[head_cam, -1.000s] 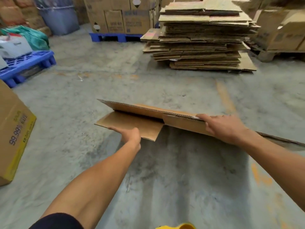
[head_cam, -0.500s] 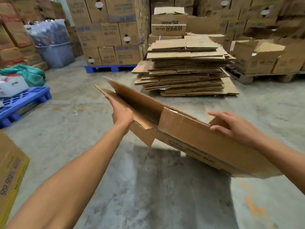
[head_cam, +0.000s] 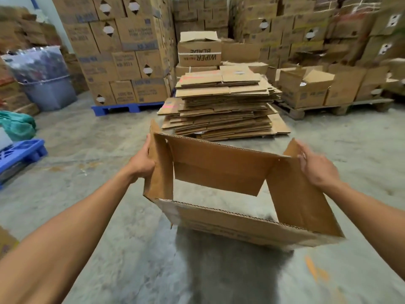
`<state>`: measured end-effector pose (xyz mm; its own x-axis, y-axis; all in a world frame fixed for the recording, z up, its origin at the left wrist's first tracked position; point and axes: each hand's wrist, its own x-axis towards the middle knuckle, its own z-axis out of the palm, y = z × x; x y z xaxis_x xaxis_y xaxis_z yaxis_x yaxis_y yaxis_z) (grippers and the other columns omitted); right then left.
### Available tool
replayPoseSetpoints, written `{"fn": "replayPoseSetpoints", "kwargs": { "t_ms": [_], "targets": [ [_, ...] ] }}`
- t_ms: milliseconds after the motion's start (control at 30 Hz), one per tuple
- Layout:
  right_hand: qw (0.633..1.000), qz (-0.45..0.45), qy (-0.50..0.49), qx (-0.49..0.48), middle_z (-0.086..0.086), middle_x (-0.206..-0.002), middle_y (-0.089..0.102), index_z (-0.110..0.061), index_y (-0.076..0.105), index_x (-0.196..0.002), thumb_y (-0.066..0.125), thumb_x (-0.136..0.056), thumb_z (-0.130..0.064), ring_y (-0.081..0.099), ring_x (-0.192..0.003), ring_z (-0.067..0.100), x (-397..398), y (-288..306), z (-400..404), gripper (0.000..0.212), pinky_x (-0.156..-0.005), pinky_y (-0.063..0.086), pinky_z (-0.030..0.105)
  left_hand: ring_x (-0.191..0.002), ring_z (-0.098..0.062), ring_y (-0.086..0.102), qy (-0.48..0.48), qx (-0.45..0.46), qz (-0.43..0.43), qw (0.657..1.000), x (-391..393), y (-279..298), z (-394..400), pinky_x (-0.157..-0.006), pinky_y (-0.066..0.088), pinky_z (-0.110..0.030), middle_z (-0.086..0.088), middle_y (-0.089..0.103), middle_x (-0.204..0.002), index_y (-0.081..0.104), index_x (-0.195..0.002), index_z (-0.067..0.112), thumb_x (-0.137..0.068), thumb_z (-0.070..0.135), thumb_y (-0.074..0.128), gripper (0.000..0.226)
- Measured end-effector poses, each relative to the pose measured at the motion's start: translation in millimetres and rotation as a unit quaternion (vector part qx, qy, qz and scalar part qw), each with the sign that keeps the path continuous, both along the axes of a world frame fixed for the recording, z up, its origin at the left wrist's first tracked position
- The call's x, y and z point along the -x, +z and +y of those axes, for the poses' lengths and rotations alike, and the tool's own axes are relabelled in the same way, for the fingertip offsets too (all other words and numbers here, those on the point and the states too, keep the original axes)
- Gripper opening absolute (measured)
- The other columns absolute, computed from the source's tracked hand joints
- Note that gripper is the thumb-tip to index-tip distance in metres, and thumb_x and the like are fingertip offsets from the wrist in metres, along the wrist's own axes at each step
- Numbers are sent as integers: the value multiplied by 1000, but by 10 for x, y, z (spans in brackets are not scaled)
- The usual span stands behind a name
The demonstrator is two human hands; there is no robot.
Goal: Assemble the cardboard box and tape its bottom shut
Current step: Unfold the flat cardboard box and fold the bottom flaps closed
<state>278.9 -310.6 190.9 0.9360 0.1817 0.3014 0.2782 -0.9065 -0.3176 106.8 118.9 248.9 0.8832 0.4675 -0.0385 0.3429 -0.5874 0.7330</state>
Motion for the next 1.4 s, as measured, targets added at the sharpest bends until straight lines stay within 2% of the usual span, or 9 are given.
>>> {"fn": "replayPoseSetpoints", "kwargs": {
  "t_ms": [67, 233, 500, 700, 767, 900, 1033, 1200, 1400],
  "targets": [
    [1000, 4, -18, -15, 24, -127, 63, -30, 31, -153, 37, -105, -25, 59, -110, 43, -21, 144, 7, 48, -88, 48, 47, -123, -35, 51, -10, -33, 31, 999, -3, 25, 16, -94, 51, -50, -10, 35, -153, -8, -153, 44, -88, -2, 56, 102],
    [996, 83, -39, -4, 17, -140, 56, -26, 41, -148, 38, -104, -23, 52, -125, 39, -38, -117, -115, 44, -96, 45, 44, -110, -32, 52, -47, -60, 121, 990, -17, -49, -36, -71, 52, -38, -17, 38, -151, -2, -156, 35, -85, -18, 46, 101],
    [997, 70, 14, 40, 16, -123, 66, -33, 38, -142, 44, -100, -26, 61, -107, 40, 284, -359, 99, 43, -82, 50, 45, -91, -40, 62, 25, -111, 91, 989, 148, -591, -61, -75, 54, -46, -27, 63, -119, -4, -155, 39, -84, 1, 47, 96],
    [991, 90, 96, 30, 9, -110, 62, -32, 49, -104, 55, -96, -28, 60, -98, 30, 366, -477, -110, 11, -83, 53, 45, -87, -42, 64, 39, -100, 97, 990, 236, -903, -80, -73, 57, -49, -25, 64, -114, -20, -148, 46, -87, 11, 49, 99],
    [986, 133, 86, 48, 12, -118, 56, -34, 55, -121, 52, -97, -18, 58, -106, 33, 339, -572, -117, 29, -90, 50, 45, -89, -42, 64, 48, -102, 99, 989, 301, -987, -116, -75, 57, -50, -25, 62, -117, -23, -146, 47, -92, 15, 48, 95],
    [976, 211, 44, 34, 13, -104, 54, -40, 1, -156, 45, -89, 6, 56, -81, 28, 359, -526, -22, 92, -66, 45, 34, -84, -41, 64, 27, -115, 119, 986, 334, -944, -128, -70, 55, -45, -24, 65, -108, -22, -148, 47, -86, 11, 47, 99],
    [975, 214, 29, 58, 23, -135, 56, -30, 0, -158, 46, -89, 6, 58, -99, 31, 277, -193, 86, 90, -78, 49, 35, -87, -35, 64, -16, -152, 151, 977, 324, -611, -47, -74, 55, -42, -22, 64, -115, -12, -153, 41, -86, 2, 48, 98],
    [966, 242, -25, 89, 16, -160, 27, -25, 7, -158, 50, -92, -4, 43, -136, 36, 24, 176, 124, 82, -101, 47, 41, -128, -32, 48, -91, -137, 190, 968, 410, -114, -35, -101, 43, -37, -11, 45, -147, 11, -157, 32, -88, -7, 48, 87],
    [952, 285, -63, 92, 14, -164, 15, -17, 2, -159, 43, -90, 2, 34, -142, 36, 79, -188, 51, 82, -110, 40, 38, -118, -24, 58, -96, -129, 148, 976, 455, -301, -205, -94, 44, -26, -6, 62, -132, 50, -141, 22, -86, 1, 58, 60]
  ]
}}
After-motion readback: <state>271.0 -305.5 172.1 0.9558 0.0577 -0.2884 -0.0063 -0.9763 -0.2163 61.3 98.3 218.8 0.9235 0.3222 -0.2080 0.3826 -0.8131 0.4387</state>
